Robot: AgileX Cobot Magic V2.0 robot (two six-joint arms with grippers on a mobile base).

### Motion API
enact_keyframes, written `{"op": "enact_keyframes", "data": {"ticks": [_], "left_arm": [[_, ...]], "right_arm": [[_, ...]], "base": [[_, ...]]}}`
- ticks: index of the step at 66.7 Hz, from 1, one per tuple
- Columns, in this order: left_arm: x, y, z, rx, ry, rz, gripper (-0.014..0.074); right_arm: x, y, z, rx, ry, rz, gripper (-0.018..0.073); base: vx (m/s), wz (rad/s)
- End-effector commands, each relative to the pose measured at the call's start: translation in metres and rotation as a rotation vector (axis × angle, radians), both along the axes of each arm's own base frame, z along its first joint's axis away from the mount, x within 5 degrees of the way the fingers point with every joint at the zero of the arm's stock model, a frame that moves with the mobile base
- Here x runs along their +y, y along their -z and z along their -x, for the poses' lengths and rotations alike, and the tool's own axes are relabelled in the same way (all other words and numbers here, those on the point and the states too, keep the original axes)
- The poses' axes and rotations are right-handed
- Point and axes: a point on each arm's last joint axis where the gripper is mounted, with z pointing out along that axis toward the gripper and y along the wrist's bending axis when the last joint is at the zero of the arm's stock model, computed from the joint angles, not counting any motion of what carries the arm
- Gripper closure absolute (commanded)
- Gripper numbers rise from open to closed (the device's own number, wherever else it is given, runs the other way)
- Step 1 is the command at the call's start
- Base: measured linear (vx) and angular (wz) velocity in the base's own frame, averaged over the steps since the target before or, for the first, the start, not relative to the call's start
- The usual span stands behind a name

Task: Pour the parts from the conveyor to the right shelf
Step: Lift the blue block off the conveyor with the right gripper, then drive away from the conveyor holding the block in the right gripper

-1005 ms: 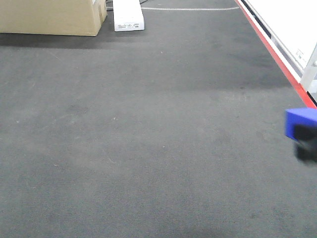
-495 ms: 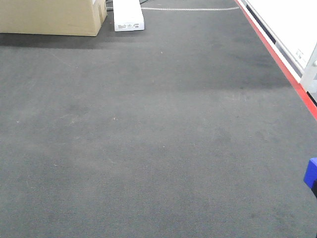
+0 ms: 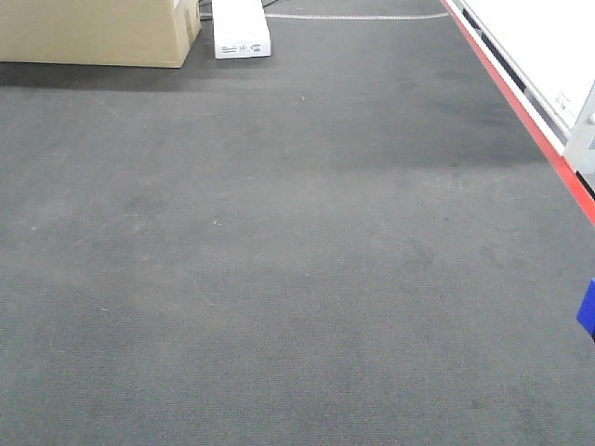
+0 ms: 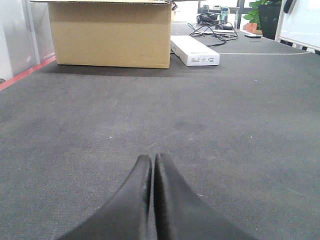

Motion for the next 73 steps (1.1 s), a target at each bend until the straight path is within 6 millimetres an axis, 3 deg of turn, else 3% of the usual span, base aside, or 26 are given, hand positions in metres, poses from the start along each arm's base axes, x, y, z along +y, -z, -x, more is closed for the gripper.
{"op": "enact_keyframes", "data": {"ticks": [1,73], "left_arm": [[-0.0003,-0.0128,-0.001,-0.082,0.005,0.013,0.0602],[-0.0003,-0.0128,-0.001,-0.082,0.005,0.013,0.0602]], "right_arm": [[-0.0012,-0.0159,-0.0015,-0.096,0.015,-0.003,0.0564],[-0.0012,-0.0158,-0.0014,-0.095,0.015,-0.002,0.0564]], "base": [[0.0,0.0],[-0.03,0.01]]}}
